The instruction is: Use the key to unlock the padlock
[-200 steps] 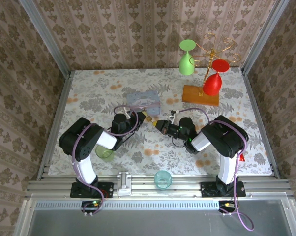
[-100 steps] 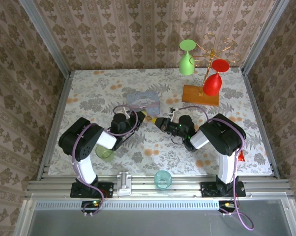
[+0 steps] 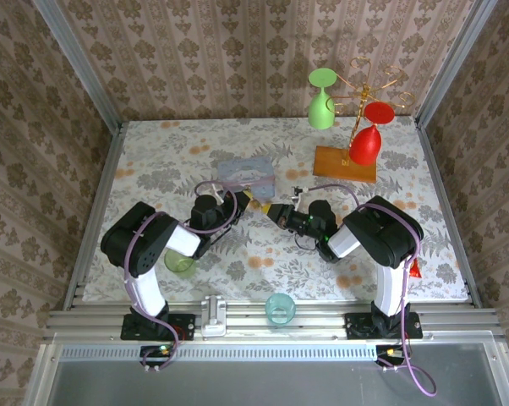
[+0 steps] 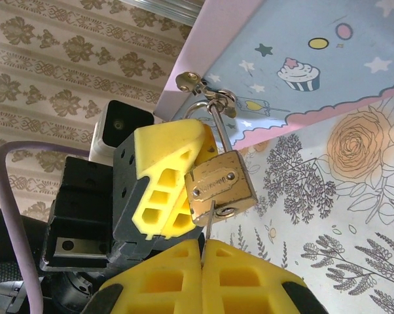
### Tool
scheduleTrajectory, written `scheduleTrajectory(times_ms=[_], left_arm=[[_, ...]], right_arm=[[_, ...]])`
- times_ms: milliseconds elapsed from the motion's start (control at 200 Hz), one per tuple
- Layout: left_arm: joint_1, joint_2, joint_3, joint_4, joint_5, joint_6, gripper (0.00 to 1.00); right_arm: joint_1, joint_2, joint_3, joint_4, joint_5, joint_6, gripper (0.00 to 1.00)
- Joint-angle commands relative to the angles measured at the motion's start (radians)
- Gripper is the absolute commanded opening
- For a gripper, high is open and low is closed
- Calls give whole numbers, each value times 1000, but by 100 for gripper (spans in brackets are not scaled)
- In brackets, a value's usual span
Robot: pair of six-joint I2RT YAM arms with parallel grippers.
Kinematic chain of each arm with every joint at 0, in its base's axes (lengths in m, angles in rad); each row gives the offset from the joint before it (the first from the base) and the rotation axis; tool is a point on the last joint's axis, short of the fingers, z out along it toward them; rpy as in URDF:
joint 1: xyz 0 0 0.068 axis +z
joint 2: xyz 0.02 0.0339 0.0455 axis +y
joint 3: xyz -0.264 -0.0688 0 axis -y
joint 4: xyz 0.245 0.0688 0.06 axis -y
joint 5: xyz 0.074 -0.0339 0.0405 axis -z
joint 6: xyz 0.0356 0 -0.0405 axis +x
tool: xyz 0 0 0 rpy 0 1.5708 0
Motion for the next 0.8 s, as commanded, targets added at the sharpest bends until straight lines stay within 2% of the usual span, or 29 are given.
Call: scheduleTrajectory(times_ms=[0,200,350,615,795], left_arm=[[2,-28,37,102,9,-17,0],[-1,-17,34,91,17,15,0],[-3,-48,2,-91,28,152,0],[-2,29,-17,-51,39,171,0],[-15,-12,6,-239,42,309,1]], right_arm=[[-2,-13,-16,-2,2,-6,0],[-2,-28,-37,-2,21,-14,0],[-12,-47,-70,-7,27,-27,0],[-9,-23,-80,-8,20,-31,0],[-8,-24,-80,-10,19,-36,0]])
